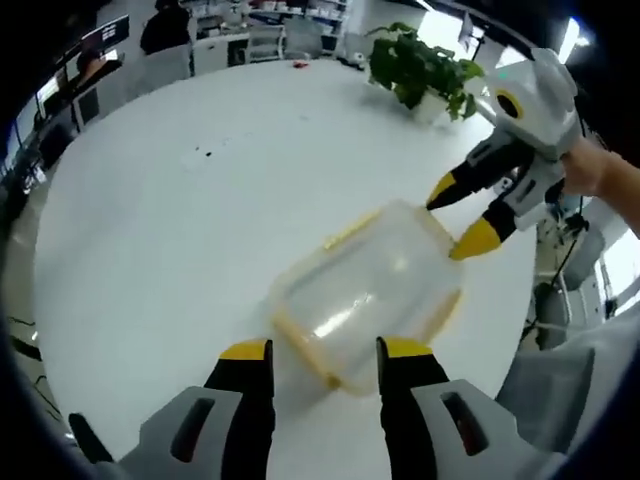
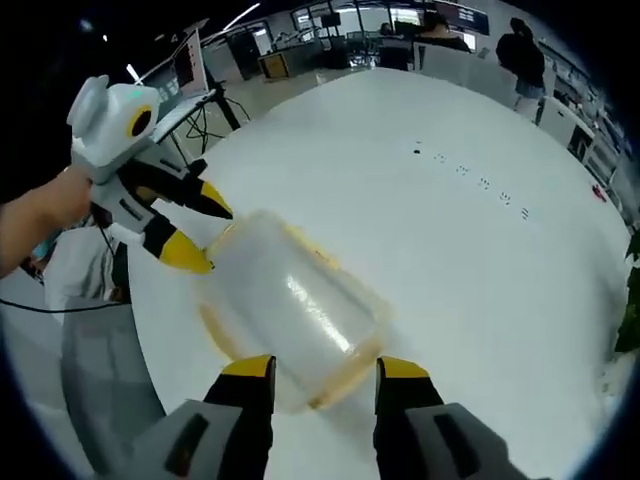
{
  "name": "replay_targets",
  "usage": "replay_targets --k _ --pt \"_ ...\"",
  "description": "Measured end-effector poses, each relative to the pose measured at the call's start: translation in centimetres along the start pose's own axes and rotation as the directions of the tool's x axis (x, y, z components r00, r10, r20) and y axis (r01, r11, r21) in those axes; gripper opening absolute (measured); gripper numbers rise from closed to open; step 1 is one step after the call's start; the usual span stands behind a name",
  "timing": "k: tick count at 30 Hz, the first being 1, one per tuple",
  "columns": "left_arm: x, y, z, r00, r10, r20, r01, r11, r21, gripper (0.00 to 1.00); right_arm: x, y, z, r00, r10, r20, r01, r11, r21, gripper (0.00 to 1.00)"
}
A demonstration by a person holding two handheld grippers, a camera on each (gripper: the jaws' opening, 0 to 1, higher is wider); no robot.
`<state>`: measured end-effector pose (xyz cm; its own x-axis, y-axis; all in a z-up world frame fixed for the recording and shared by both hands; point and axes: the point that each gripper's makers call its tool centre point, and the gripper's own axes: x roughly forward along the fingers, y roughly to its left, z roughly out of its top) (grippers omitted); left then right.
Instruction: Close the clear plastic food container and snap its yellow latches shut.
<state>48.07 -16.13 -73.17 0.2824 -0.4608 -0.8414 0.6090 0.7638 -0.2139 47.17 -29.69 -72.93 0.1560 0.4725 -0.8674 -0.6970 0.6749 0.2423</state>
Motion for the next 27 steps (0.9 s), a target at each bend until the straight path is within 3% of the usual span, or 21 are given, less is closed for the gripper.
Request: replay_targets --k 2,4,9,10,18,27 --pt "0.1 0.1 -0.3 1.000 0.007 0.004 -0.007 1.000 -0.028 0.38 0.2 -0.1 -0.1 1.000 -0.002 0.003 0.002 1.000 0.009 0.42" --pt "0.1 0.3 0.0 0.999 0.010 0.032 -0.007 0.994 -0.106 0.38 0.3 -0.1 -0.2 1.000 0.002 0.007 -0.003 1.000 0.026 0.41" --pt "0.2 0.4 -0.3 0.999 -0.012 0.040 0.018 0.987 -0.158 0.36 0.8 0.2 -0.4 0.998 0.051 0.032 -0.055 0.986 0.160 0.44" --pt "0.3 0.4 -0.3 0.999 -0.018 0.043 0.025 0.986 -0.167 0.36 0.8 -0.1 -0.6 0.999 0.045 0.030 -0.049 0.986 0.157 0.43" --pt "0.4 -0.1 -0.3 0.998 -0.038 0.056 0.048 0.980 -0.191 0.32 1.2 -0.2 -0.8 0.996 0.069 0.050 -0.079 0.966 0.246 0.40" --pt "0.5 -0.3 -0.2 0.997 -0.048 0.060 0.057 0.986 -0.160 0.30 1.3 0.1 -0.7 0.996 0.082 0.045 -0.090 0.966 0.241 0.39"
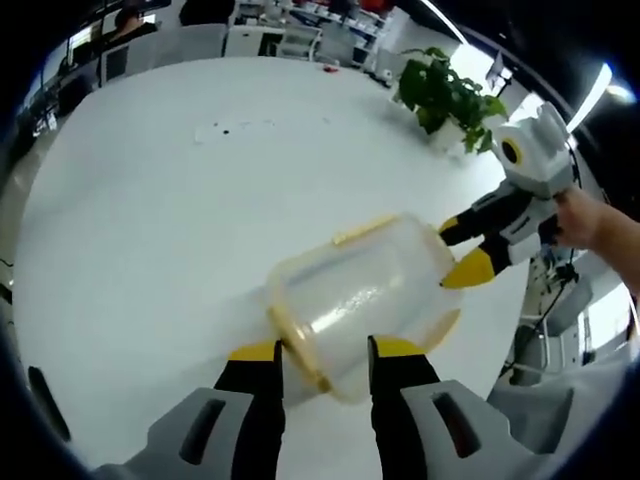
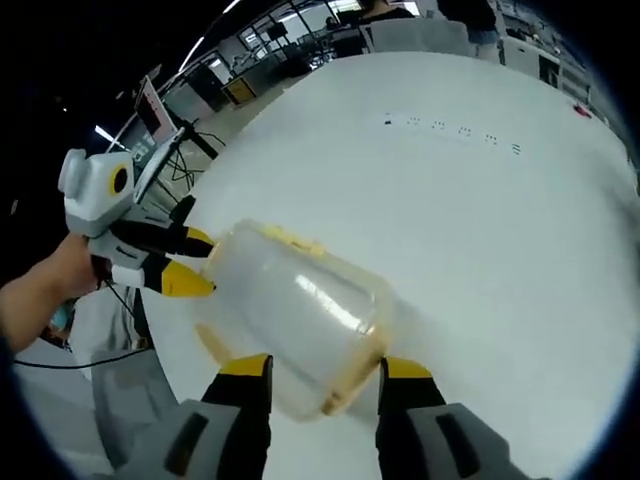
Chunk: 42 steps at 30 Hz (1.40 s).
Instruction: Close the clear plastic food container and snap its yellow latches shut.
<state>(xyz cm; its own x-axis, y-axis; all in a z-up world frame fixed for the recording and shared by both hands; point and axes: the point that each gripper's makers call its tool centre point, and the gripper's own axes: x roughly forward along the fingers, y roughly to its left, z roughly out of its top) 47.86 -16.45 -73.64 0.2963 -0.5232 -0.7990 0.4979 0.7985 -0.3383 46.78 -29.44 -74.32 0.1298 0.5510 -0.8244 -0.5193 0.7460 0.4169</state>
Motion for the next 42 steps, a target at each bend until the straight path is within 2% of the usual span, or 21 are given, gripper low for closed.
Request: replay_targets --k 4,5,6,7,8,12,27,35,39,42 --pt "0.2 0.0 0.0 1.000 -0.001 0.020 0.002 0.999 -0.037 0.28 0.3 0.0 0.1 1.000 0.010 -0.026 -0.010 1.000 -0.009 0.34" --pt "0.3 -0.1 0.2 1.000 0.001 0.023 -0.001 1.000 -0.023 0.28 0.6 -0.7 2.5 0.996 -0.029 0.080 0.028 0.999 0.017 0.34" --pt "0.6 -0.2 0.3 1.000 -0.001 0.011 0.001 1.000 -0.022 0.26 0.3 0.0 1.1 1.000 0.016 -0.011 -0.016 1.000 -0.008 0.34" --pt "0.3 -0.8 1.1 0.999 -0.040 0.027 0.041 0.998 -0.036 0.26 0.4 0.0 0.8 1.000 0.008 -0.020 -0.009 1.000 -0.014 0.34" --pt "-0.3 -0.7 1.3 1.000 -0.025 0.015 0.026 0.999 -0.036 0.25 0.4 0.0 0.9 1.000 0.013 -0.020 -0.013 1.000 -0.018 0.34" --pt "0.1 -0.4 0.3 1.000 -0.024 0.010 0.024 1.000 -0.007 0.26 0.4 0.0 0.2 0.999 0.003 -0.051 -0.004 1.000 -0.016 0.35" --pt "0.1 -0.2 0.0 1.000 -0.013 -0.001 0.013 1.000 -0.002 0.27 0.3 0.2 0.1 0.999 -0.003 -0.034 0.003 1.000 0.009 0.38" --pt "0.1 -0.1 0.1 1.000 0.007 -0.008 -0.006 1.000 0.009 0.28 0.3 0.1 0.3 0.999 -0.007 -0.053 0.007 1.000 0.012 0.38" --pt "0.1 -0.1 0.2 1.000 0.004 -0.011 -0.005 1.000 -0.005 0.29 0.1 0.2 0.3 0.998 -0.023 -0.065 0.021 0.999 -0.040 0.39" --pt "-0.1 -0.2 0.2 1.000 0.005 -0.016 -0.005 1.000 0.030 0.29 0.0 0.2 0.1 0.996 -0.029 -0.079 0.024 0.997 -0.075 0.39"
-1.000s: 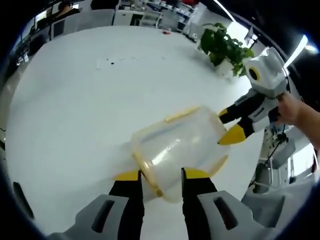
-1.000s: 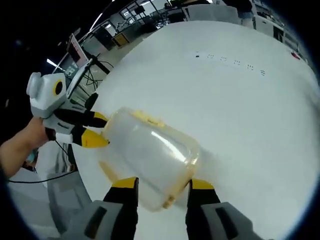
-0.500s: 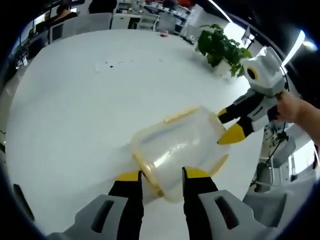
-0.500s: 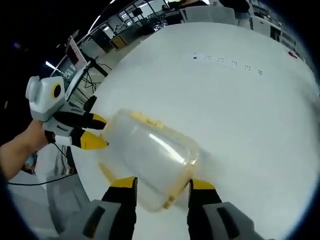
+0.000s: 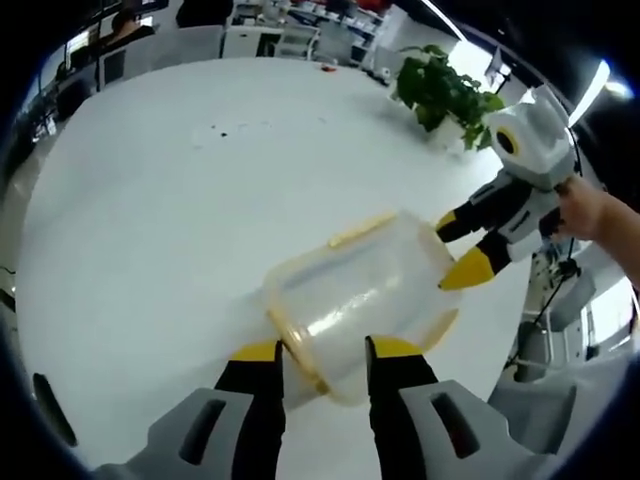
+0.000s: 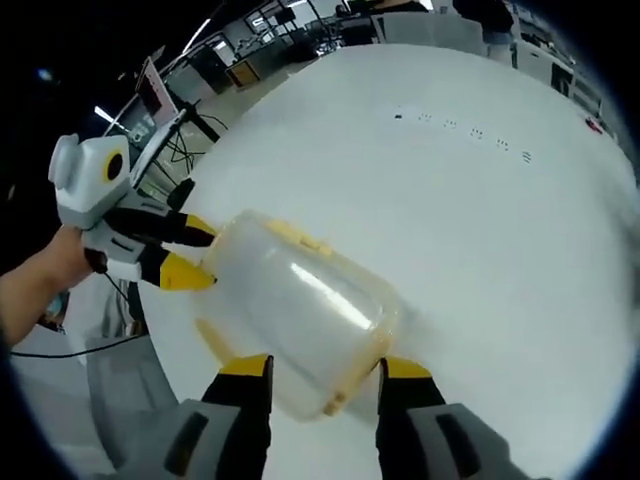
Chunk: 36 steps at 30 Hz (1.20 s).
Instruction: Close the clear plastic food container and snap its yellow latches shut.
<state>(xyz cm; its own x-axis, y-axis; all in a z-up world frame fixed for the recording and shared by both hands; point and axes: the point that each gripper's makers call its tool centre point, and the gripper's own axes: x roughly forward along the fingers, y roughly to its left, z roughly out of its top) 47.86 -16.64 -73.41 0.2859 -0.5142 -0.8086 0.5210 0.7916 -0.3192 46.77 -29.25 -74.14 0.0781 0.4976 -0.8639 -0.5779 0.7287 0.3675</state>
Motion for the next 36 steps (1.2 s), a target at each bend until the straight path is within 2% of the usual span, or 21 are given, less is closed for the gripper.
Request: replay_targets --k 8,13,21,24,26,28,32,36 --pt "-0.1 0.0 -0.3 0.999 -0.021 -0.027 0.021 1.000 0.019 0.31 -0.4 0.3 -0.4 1.000 -0.016 -0.018 0.015 0.997 -0.079 0.35" --pt "-0.5 0.1 -0.4 0.999 -0.001 -0.052 0.005 0.998 0.068 0.30 -1.0 0.0 -0.3 0.997 -0.059 -0.041 0.050 0.979 -0.198 0.27" --pt "-1.4 -0.1 0.5 1.000 0.003 -0.026 -0.001 0.995 0.100 0.31 -1.2 0.2 -0.1 0.997 -0.071 -0.041 0.059 0.970 -0.237 0.28" --pt "-1.6 -0.6 0.9 1.000 -0.013 -0.016 0.014 0.994 0.112 0.27 -1.5 0.3 0.1 0.996 -0.076 -0.037 0.064 0.967 -0.246 0.28" --pt "-1.7 -0.9 1.1 1.000 -0.012 -0.018 0.014 0.992 0.128 0.29 -1.6 0.3 0.3 0.997 -0.076 -0.028 0.067 0.966 -0.251 0.27" --pt "-1.8 -1.2 1.4 1.000 -0.007 -0.015 0.009 0.986 0.167 0.31 -1.8 0.4 0.5 0.996 -0.084 -0.025 0.075 0.965 -0.253 0.28" --pt "-1.7 -1.7 1.5 0.999 0.000 -0.047 0.011 0.968 0.251 0.32 -2.1 0.5 0.7 0.994 -0.107 -0.032 0.091 0.946 -0.312 0.30" --pt "-1.7 -2.2 1.5 0.997 0.028 -0.075 0.002 0.930 0.368 0.34 -2.2 0.5 0.7 0.992 -0.120 -0.046 0.096 0.931 -0.352 0.31"
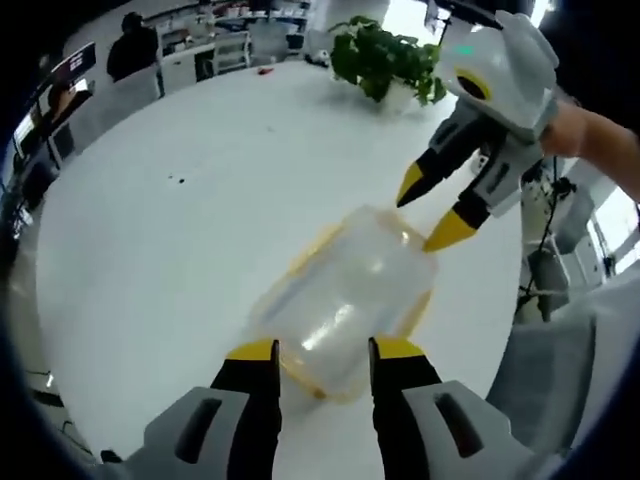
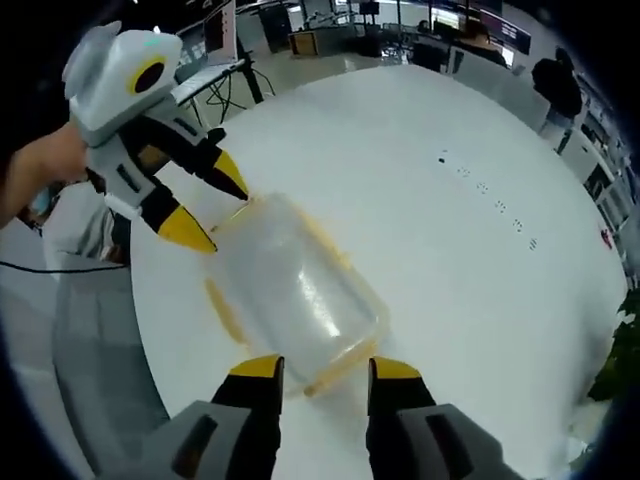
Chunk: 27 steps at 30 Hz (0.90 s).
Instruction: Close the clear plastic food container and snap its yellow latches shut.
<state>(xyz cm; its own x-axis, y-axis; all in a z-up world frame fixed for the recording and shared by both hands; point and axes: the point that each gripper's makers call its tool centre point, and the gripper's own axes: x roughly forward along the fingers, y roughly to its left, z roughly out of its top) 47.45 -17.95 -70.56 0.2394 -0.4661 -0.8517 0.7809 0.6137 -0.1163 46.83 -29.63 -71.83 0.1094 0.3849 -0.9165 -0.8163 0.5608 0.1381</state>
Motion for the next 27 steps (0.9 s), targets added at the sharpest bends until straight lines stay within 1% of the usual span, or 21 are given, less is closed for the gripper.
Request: replay_targets --k 1,2,4,7,11,12,13,14,15,16,20,22,23,24,25,27 --pt "0.0 0.1 0.0 1.000 0.011 -0.008 -0.011 1.000 0.026 0.35 0.0 0.0 -0.1 1.000 -0.003 -0.008 0.003 1.000 -0.012 0.31" --pt "0.0 0.2 -0.1 0.999 0.022 -0.026 -0.020 0.997 0.071 0.36 0.1 -0.2 -0.2 1.000 -0.012 -0.020 0.012 0.999 -0.037 0.31" --pt "0.1 0.0 -0.2 0.999 0.025 -0.047 -0.020 0.994 0.108 0.36 0.1 -0.1 -0.2 0.999 -0.014 -0.031 0.012 0.998 -0.061 0.32" --pt "0.1 -0.1 -0.1 0.998 0.024 -0.058 -0.017 0.992 0.126 0.35 0.0 0.0 0.0 0.999 -0.013 -0.035 0.010 0.997 -0.078 0.33" --pt "0.0 -0.3 0.3 0.999 0.009 -0.054 -0.002 0.990 0.139 0.37 0.0 0.2 0.2 0.999 -0.012 -0.040 0.008 0.994 -0.109 0.34" --pt "0.0 -0.3 0.3 0.998 0.005 -0.055 0.003 0.988 0.155 0.37 0.0 0.3 0.3 0.999 -0.011 -0.038 0.006 0.994 -0.110 0.36" --pt "0.0 -0.4 0.4 0.998 0.005 -0.060 0.007 0.981 0.192 0.37 0.0 0.4 0.4 0.999 -0.005 -0.039 0.001 0.993 -0.119 0.36" --pt "0.1 -0.3 0.5 0.998 0.010 -0.062 0.004 0.977 0.212 0.37 0.0 0.4 0.4 0.999 -0.006 -0.040 0.001 0.992 -0.127 0.36" --pt "0.1 -0.2 0.4 0.997 0.018 -0.075 0.002 0.969 0.248 0.37 0.0 0.4 0.4 0.999 -0.007 -0.043 0.001 0.991 -0.130 0.35" --pt "0.0 -0.1 0.5 0.996 0.023 -0.081 -0.001 0.965 0.263 0.37 0.0 0.5 0.4 0.999 -0.003 -0.049 -0.004 0.988 -0.154 0.35" --pt "-0.1 -0.1 1.2 0.997 0.020 -0.070 0.001 0.960 0.279 0.38 0.1 0.8 0.4 0.998 0.006 -0.060 -0.016 0.984 -0.177 0.36" --pt "-0.1 0.1 1.5 0.998 0.029 -0.064 -0.007 0.949 0.315 0.36 0.1 1.0 0.5 0.998 0.014 -0.061 -0.026 0.981 -0.193 0.35" --pt "-0.1 -0.1 1.5 0.998 0.022 -0.067 0.001 0.946 0.324 0.36 0.1 1.1 0.6 0.998 0.018 -0.061 -0.031 0.976 -0.214 0.35" --pt "-0.1 -0.2 1.6 0.998 0.019 -0.066 0.005 0.942 0.337 0.36 0.1 1.2 0.7 0.998 0.024 -0.058 -0.036 0.976 -0.216 0.36" --pt "0.0 -0.3 1.6 0.998 0.018 -0.067 0.006 0.939 0.345 0.36 0.1 1.6 1.0 0.998 0.044 -0.051 -0.054 0.975 -0.216 0.36" --pt "0.3 -0.5 1.5 0.997 0.015 -0.077 0.014 0.930 0.367 0.36 0.1 1.7 1.3 0.998 0.048 -0.047 -0.058 0.971 -0.233 0.36"
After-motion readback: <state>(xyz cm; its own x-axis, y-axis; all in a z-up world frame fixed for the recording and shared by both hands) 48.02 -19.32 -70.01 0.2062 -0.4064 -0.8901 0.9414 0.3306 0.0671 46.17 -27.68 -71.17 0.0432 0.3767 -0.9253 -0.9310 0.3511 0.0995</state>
